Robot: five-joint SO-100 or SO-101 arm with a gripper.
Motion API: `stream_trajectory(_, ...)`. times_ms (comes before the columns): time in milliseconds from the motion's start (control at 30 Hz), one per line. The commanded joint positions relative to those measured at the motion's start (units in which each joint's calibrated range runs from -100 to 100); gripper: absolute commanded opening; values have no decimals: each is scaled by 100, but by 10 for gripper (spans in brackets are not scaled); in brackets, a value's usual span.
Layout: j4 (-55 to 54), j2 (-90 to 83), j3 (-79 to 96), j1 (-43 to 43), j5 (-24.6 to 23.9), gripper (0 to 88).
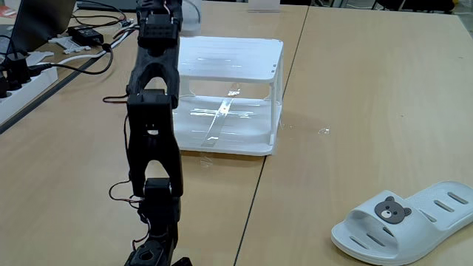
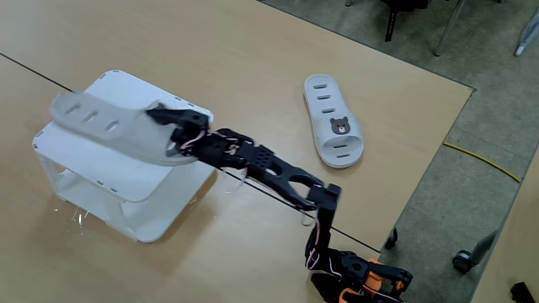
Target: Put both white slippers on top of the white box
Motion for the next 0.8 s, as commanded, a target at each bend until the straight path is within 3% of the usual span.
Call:
stream_trajectory(0, -78, 932, -1760, 33, 42, 8)
stream_trajectory(300, -69, 3674, -4954, 33, 42, 8)
stream_trajectory(767, -61, 4608, -5333, 354, 42, 7)
